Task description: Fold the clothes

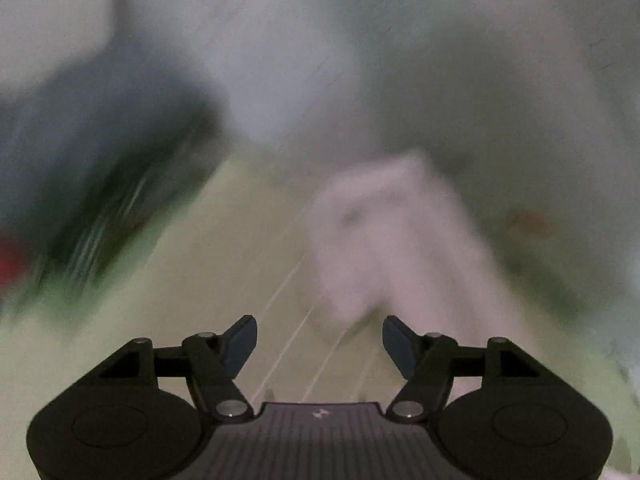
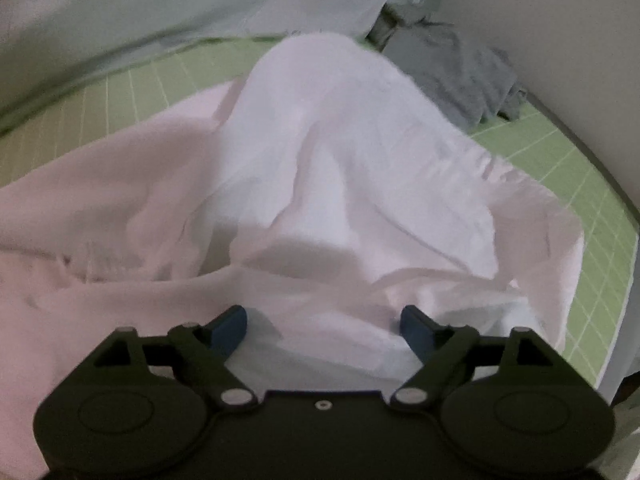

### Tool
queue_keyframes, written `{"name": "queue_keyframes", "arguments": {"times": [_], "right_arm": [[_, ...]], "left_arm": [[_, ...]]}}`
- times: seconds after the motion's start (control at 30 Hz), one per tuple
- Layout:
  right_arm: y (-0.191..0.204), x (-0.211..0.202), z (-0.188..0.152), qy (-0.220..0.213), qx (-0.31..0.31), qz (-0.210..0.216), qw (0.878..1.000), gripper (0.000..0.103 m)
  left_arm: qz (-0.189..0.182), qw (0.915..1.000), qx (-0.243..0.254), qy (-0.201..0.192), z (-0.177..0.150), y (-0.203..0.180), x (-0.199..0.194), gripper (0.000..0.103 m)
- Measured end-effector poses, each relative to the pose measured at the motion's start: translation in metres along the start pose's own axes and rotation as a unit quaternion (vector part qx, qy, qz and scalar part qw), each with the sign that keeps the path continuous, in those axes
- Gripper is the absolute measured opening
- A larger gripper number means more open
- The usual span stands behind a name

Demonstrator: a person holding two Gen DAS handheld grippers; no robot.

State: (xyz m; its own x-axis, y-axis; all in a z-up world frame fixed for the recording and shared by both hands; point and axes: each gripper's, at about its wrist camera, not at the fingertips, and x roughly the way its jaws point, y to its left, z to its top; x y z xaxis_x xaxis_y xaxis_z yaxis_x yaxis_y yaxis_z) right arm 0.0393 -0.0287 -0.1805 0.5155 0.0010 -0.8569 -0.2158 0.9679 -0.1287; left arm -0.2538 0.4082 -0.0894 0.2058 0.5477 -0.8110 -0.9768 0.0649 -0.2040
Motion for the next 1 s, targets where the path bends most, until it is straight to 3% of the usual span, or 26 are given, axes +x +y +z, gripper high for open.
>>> {"name": "queue_keyframes", "arguments": {"times": [0.1, 0.23, 0.33, 0.37, 0.43, 0.5, 0.7, 0.87, 0.93, 1.0], "right_arm": [[0.008, 0.005, 0.003, 0.007, -0.012, -0.007, 1.000, 0.088], [0.015, 0.007, 0.005, 0.012, -0.020, -0.015, 1.000, 0.090], [0.013, 0.007, 0.003, 0.010, -0.017, -0.013, 1.000, 0.090], [0.012, 0.007, 0.003, 0.010, -0.015, -0.011, 1.000, 0.091], [0.010, 0.007, 0.002, 0.013, -0.008, -0.006, 1.000, 0.092], [0.006, 0.007, 0.001, 0.013, -0.002, -0.002, 1.000, 0.093], [0.002, 0.009, -0.009, 0.001, -0.008, 0.013, 1.000, 0.099], [0.002, 0.007, -0.018, 0.001, -0.021, 0.049, 0.999, 0.102], [0.004, 0.004, -0.023, -0.002, -0.031, 0.058, 0.998, 0.102], [0.004, 0.002, -0.027, -0.007, -0.036, 0.060, 0.998, 0.102]], "left_arm": [[0.026, 0.9969, -0.039, 0.063, -0.040, 0.039, 0.013, 0.070], [0.013, 0.9935, -0.066, 0.091, -0.066, 0.054, 0.017, 0.074], [-0.004, 0.9915, -0.075, 0.106, -0.073, 0.053, 0.025, 0.071], [-0.008, 0.9912, -0.073, 0.110, -0.073, 0.050, 0.028, 0.067], [0.002, 0.9933, -0.049, 0.105, -0.069, 0.039, 0.031, 0.026], [0.010, 0.9946, -0.026, 0.100, -0.065, 0.028, 0.033, 0.008], [-0.040, 0.9968, -0.062, 0.030, -0.032, 0.046, -0.016, 0.006], [-0.078, 0.9936, -0.032, -0.075, -0.015, 0.059, -0.087, 0.007], [-0.047, 0.9951, -0.010, -0.087, -0.019, 0.062, -0.094, 0.014], [0.007, 0.9980, -0.031, -0.054, -0.026, 0.078, -0.078, 0.022]]}}
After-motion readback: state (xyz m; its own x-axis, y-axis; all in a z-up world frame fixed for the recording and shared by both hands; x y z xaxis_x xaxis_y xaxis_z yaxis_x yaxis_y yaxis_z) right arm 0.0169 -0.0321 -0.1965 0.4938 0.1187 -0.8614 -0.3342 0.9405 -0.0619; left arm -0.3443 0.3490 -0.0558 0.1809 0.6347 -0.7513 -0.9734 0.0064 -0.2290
